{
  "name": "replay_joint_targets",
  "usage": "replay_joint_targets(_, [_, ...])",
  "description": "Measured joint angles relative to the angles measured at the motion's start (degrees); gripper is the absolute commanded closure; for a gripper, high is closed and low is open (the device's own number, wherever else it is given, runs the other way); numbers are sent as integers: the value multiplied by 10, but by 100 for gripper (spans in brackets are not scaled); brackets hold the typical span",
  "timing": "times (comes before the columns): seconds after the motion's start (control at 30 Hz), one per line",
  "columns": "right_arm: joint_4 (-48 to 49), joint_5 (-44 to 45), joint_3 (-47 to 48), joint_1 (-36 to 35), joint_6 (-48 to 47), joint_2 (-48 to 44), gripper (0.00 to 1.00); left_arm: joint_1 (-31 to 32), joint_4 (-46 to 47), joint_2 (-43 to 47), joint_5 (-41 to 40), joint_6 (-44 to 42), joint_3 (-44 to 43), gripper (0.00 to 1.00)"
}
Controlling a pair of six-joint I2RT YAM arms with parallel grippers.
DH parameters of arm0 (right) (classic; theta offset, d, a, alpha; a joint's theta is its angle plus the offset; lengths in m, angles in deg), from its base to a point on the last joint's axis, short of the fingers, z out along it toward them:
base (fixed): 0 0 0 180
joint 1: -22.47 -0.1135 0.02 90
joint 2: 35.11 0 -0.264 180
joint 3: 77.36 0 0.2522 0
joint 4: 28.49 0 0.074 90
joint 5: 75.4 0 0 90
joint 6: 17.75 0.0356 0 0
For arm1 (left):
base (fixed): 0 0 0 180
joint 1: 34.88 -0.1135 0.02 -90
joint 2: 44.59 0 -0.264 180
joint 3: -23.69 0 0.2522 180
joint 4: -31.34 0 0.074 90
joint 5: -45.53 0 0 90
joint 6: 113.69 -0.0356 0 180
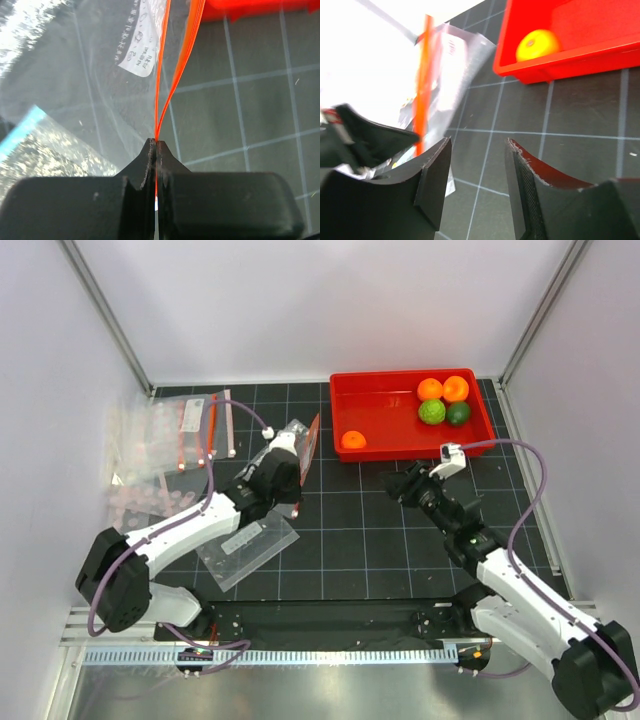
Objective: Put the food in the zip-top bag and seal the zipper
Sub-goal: Pick up the zipper food storage bag at the center of the board, then open the zipper of the food storage bag at the center of the board.
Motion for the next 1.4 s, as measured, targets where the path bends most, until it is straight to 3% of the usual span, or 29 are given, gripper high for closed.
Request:
replay_joint_targets(0.17, [61, -59, -5, 0, -1, 60, 45, 5, 51, 7, 44, 1, 70, 100])
replay_joint_targets(0.53, [126, -115, -6, -13, -1, 156, 45, 85, 126, 12, 49, 9, 72, 100])
replay_joint_targets(1.4, [139, -111, -4, -38, -16, 186, 46, 174, 120, -36, -15, -19, 25, 100])
